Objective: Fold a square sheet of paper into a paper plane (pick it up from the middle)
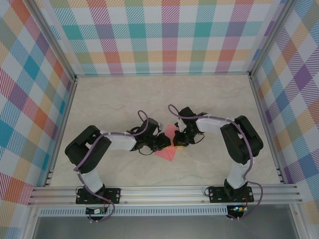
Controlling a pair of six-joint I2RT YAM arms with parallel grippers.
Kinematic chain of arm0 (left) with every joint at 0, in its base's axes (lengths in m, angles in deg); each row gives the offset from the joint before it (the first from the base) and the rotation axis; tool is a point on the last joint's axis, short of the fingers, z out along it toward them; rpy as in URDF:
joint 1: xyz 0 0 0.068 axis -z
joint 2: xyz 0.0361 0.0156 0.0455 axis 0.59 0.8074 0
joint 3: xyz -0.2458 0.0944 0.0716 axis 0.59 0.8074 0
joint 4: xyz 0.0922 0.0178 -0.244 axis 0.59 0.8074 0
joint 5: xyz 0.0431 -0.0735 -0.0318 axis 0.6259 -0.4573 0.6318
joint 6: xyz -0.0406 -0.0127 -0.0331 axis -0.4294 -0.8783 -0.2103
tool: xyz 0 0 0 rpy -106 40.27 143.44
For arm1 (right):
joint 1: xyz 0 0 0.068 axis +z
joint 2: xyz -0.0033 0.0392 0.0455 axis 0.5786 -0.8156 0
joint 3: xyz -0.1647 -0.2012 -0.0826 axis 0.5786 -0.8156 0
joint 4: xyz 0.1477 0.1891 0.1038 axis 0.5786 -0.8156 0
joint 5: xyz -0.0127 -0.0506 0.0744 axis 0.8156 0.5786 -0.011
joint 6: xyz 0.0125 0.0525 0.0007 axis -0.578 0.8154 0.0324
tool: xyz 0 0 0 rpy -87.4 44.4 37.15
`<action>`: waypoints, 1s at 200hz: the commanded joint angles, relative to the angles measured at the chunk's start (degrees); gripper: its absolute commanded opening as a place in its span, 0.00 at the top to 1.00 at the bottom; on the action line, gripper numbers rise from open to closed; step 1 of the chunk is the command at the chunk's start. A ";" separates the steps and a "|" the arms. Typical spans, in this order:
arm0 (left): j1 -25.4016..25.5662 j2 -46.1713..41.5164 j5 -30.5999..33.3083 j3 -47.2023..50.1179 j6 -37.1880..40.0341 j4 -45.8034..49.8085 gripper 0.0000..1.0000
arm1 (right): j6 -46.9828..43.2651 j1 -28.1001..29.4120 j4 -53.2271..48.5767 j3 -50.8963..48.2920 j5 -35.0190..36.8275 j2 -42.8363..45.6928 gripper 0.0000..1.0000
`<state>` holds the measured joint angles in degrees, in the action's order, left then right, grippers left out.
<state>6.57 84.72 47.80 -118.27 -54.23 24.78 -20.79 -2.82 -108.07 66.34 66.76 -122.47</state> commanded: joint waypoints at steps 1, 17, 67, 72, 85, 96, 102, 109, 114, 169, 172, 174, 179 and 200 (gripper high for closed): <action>0.87 1.39 0.08 -1.55 0.94 2.35 0.87 | -1.39 0.60 -1.09 0.52 2.73 -2.44 0.89; 0.88 1.56 0.83 -1.30 1.11 3.38 0.87 | -1.40 0.70 -1.22 0.63 2.92 -2.48 0.89; 0.98 1.79 1.69 -0.84 1.16 4.25 0.88 | -1.65 1.02 -1.85 0.96 4.08 -3.04 0.88; 1.04 1.77 1.67 -0.84 1.24 4.32 0.88 | -1.77 1.12 -1.93 1.02 4.28 -3.17 0.88; 1.12 1.76 1.89 -0.88 1.38 4.89 0.88 | -1.79 1.30 -1.97 1.05 4.57 -3.42 0.88; 1.14 1.69 2.20 -0.85 1.42 5.29 0.88 | -1.74 1.38 -2.19 1.05 5.03 -3.60 0.88; 1.13 1.73 2.35 -0.76 1.42 5.41 0.88 | -1.81 1.44 -2.23 1.16 5.19 -3.66 0.88; 1.14 1.84 2.46 -0.73 1.42 5.64 0.88 | -1.75 1.48 -2.28 1.13 5.35 -3.72 0.88; 1.19 1.79 2.55 -0.75 1.38 5.81 0.88 | -1.74 1.54 -2.32 1.22 5.47 -3.71 0.88; 1.83 1.84 3.88 -1.40 1.85 9.78 0.88 | -0.52 2.74 -6.55 3.72 12.80 0.26 0.75; 1.91 1.77 4.01 -1.44 1.81 10.05 0.88 | -0.43 2.83 -6.77 3.81 13.25 0.77 0.75; 1.90 1.73 4.10 -1.43 1.78 10.16 0.88 | -0.35 2.87 -6.79 3.85 13.78 1.10 0.74; 1.90 1.76 4.41 -1.41 1.71 10.37 0.88 | -0.17 3.01 -7.11 3.94 14.51 1.93 0.73; 1.97 2.08 5.20 -1.61 1.43 11.37 0.88 | 0.54 3.24 -7.57 3.65 16.28 4.78 0.72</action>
<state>7.70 85.88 51.04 -119.43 -53.60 30.72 -20.75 0.70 -112.68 69.75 76.42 -121.53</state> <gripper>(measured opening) 0.122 0.282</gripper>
